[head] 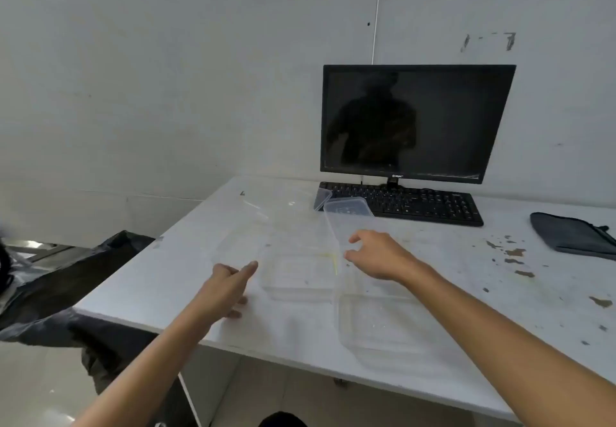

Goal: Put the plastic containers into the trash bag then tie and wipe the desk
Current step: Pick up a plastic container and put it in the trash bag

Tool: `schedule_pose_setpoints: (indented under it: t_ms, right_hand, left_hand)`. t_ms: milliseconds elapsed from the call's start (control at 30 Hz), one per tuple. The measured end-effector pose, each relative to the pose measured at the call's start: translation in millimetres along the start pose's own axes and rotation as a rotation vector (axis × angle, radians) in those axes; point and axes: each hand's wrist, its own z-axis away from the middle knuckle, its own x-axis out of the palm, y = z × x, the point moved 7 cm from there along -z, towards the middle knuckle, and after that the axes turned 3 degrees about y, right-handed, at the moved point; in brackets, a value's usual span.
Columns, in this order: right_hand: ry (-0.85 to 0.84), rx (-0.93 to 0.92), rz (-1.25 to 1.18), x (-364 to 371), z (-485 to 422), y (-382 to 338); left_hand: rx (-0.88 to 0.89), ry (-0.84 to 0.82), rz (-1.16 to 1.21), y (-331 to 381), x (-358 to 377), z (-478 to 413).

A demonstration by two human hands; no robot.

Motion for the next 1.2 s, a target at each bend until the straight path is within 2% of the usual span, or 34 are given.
schedule_pose_setpoints:
  t_ms: [167, 300, 567, 667, 767, 867, 967, 1067, 1133, 1200]
  right_hand:
    - [-0.037, 0.088, -0.096, 22, -9, 4]
    - [0.011, 0.104, -0.16, 27, -15, 4]
    - [0.123, 0.085, -0.417, 12, -15, 0]
    - [0.172, 0.074, -0.574, -3, -13, -1]
    - [0.168, 0.044, -0.624, -9, -9, -5]
    - [0.09, 0.04, -0.588, -3, -3, -3]
    - [0.057, 0.057, -0.505, 4, -5, 8]
    - [0.173, 0.098, -0.359, -9, -19, 24]
    - [0.256, 0.126, -0.179, -21, -32, 34]
    - [0.271, 0.151, 0.027, -23, -46, 39]
  left_hand:
    - [0.0, -0.053, -0.038, -3, 11, -5]
    - [0.042, -0.107, -0.011, 3, 19, -3]
    - [0.157, -0.111, 0.077, 22, 20, 2]
    - [0.171, -0.054, 0.296, 34, 19, 4]
    - [0.055, -0.11, 0.701, 40, 28, 3]
    - [0.017, -0.145, 0.911, 39, 39, 2]
    - [0.007, -0.093, 0.905, 28, 45, -7]
    - [0.033, -0.01, 0.769, 15, 39, -16]
    - [0.053, 0.033, 0.725, 8, 34, -20]
    - [0.056, 0.048, 0.739, 2, 32, -23]
